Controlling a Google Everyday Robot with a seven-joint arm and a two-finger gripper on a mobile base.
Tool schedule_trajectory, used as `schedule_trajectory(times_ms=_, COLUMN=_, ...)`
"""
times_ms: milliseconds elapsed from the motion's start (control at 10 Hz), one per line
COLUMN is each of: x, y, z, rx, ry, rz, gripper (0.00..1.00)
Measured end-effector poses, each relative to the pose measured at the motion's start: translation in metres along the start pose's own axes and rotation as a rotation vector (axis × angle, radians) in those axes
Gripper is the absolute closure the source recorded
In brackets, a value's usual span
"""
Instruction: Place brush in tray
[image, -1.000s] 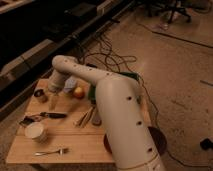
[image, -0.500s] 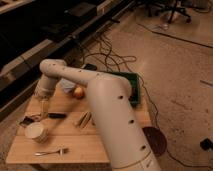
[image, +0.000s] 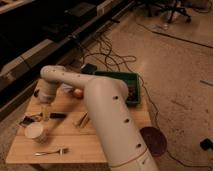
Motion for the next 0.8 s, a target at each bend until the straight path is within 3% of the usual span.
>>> schedule_trajectory(times_ms=800, x=0.023, y=0.007, z=0.027, rx=-0.043, ry=0.003, rz=0.025, gripper=0.2)
